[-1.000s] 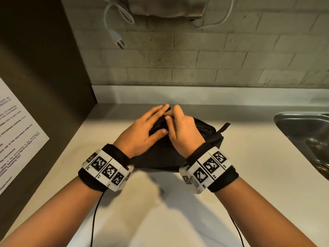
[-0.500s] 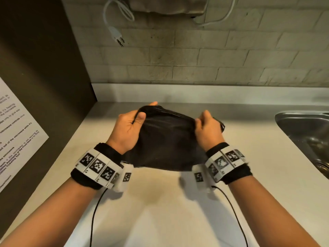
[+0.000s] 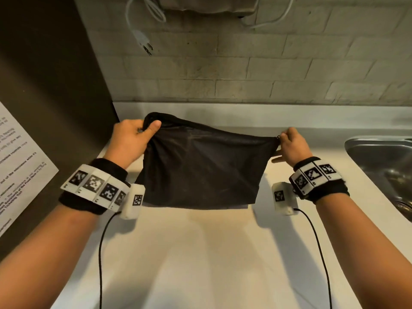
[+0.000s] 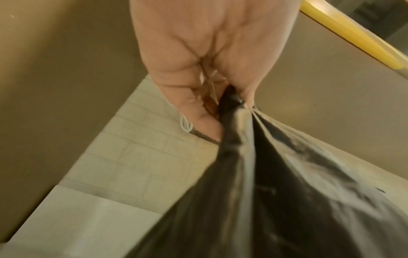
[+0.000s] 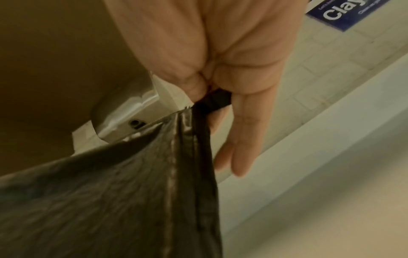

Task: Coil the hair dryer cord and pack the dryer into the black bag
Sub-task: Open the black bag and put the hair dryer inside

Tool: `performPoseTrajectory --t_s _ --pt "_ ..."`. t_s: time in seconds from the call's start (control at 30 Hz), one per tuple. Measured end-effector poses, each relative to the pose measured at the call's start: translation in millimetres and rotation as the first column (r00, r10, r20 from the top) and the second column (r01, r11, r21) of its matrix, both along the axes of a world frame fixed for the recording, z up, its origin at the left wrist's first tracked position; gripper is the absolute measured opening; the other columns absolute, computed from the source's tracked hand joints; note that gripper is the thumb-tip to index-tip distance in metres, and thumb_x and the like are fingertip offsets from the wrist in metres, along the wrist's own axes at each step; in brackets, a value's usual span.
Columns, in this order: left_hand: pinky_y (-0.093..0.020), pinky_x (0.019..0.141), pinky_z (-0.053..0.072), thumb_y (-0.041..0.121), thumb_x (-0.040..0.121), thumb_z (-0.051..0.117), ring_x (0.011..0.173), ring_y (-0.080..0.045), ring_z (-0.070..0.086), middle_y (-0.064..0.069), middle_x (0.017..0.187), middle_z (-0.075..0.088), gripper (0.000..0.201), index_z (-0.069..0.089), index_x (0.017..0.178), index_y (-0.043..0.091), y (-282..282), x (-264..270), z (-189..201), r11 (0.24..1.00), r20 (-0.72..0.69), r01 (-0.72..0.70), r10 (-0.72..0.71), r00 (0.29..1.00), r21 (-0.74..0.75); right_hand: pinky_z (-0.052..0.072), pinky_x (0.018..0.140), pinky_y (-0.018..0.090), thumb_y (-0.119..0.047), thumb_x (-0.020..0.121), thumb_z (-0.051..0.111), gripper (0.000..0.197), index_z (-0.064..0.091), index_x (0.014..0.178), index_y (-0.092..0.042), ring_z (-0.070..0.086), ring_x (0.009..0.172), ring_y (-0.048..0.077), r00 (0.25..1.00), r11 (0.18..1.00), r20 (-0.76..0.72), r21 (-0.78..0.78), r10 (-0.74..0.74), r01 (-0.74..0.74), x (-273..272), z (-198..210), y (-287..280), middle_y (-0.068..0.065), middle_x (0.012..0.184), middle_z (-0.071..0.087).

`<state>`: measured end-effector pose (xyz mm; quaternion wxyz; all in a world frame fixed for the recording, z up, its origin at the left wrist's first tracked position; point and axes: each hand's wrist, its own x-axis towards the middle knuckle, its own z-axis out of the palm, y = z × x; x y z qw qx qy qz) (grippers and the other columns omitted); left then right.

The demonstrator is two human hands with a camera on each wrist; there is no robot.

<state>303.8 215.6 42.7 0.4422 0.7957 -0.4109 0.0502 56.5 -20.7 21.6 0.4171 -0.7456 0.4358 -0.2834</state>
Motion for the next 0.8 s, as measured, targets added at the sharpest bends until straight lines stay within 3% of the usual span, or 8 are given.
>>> performPoseTrajectory --t_s 0.1,0.2,0.33,0.43,0.53,0.67,0.73,0.8 --pt "-0.034 0.055 0.054 0.033 0.089 0.056 0.055 -0.013 0.061 -0.023 0.067 0.061 0.043 0.062 0.074 -0.007 -5 16 11 0.999 -0.160 0.041 -0.037 0.986 0.020 0.050 0.073 0.046 -0.018 0.096 0.031 0.022 0.037 0.075 -0.018 0.054 0.085 0.034 1.000 0.998 0.027 -0.068 0.008 -0.006 11 18 -2 -0.001 0.071 0.041" --pt "-0.012 0.037 0.043 0.028 0.090 0.055 0.036 0.000 0.053 -0.008 0.058 0.055 0.035 0.057 0.061 0.008 -14 30 15 0.998 -0.285 0.046 -0.035 0.958 0.032 0.038 0.059 0.026 -0.018 0.094 0.041 0.011 0.035 0.088 -0.012 0.043 0.074 0.018 0.991 0.993 0.103 -0.086 0.089 -0.080 20 36 -7 -0.004 0.070 0.037" --pt "-0.013 0.036 0.042 0.029 0.090 0.056 0.033 -0.001 0.050 0.005 0.037 0.054 0.037 0.052 0.059 0.009 -29 55 7 0.998 -0.422 0.040 -0.015 0.907 0.051 0.039 0.055 0.026 0.008 0.083 0.048 0.039 0.027 0.080 -0.025 0.038 0.063 0.012 0.956 0.952 0.062 -0.136 0.286 -0.276 29 52 -21 -0.003 0.074 0.036" --pt "-0.015 0.048 0.053 0.015 0.091 0.055 0.060 -0.004 0.063 0.003 0.069 0.065 0.007 0.059 0.087 0.011 -41 72 0 0.992 -0.623 0.103 -0.127 0.772 -0.075 0.034 0.058 0.016 0.015 0.076 0.046 0.046 0.030 0.071 -0.027 0.036 0.062 0.005 0.951 0.899 -0.026 -0.319 0.309 -0.301 36 56 -36 -0.001 0.075 0.037" --pt "-0.021 0.055 0.055 -0.001 0.089 0.050 0.079 -0.017 0.058 -0.006 0.087 0.058 0.027 0.046 0.092 0.025 -55 82 -7 0.976 -0.718 0.116 -0.216 0.662 -0.186 0.034 0.058 0.005 0.023 0.067 0.045 0.051 0.038 0.054 -0.027 0.046 0.057 -0.006 0.934 0.858 -0.087 -0.374 0.346 -0.352 48 57 -47 -0.006 0.059 0.042" --pt "-0.013 0.045 0.049 -0.012 0.089 0.042 0.067 -0.016 0.050 -0.007 0.076 0.048 0.036 0.041 0.079 0.023 -78 85 -16 0.977 -0.662 0.138 -0.213 0.719 -0.164 0.039 0.062 0.017 0.022 0.065 0.046 0.042 0.057 0.041 -0.011 0.059 0.067 0.021 0.934 0.887 -0.256 -0.325 0.250 -0.327 61 47 -65 0.005 0.060 0.058" --pt "-0.008 0.041 0.042 -0.017 0.086 0.036 0.057 -0.011 0.053 -0.007 0.069 0.047 0.037 0.046 0.070 0.015 -92 87 -21 0.982 -0.612 0.153 -0.186 0.768 -0.108 0.041 0.072 0.026 0.016 0.074 0.049 0.024 0.069 0.068 0.004 0.057 0.091 0.033 0.909 0.905 -0.374 -0.296 0.184 -0.305 70 39 -76 0.018 0.092 0.062" --pt "-0.006 0.043 0.043 -0.020 0.084 0.035 0.051 0.000 0.058 -0.003 0.061 0.058 0.043 0.055 0.062 0.011 -105 90 -26 0.988 -0.611 0.143 -0.149 0.777 -0.058 0.037 0.082 0.031 0.008 0.081 0.048 0.025 0.067 0.081 -0.008 0.050 0.097 0.030 0.857 0.928 -0.494 -0.232 0.147 -0.293 79 31 -89 0.012 0.099 0.054"
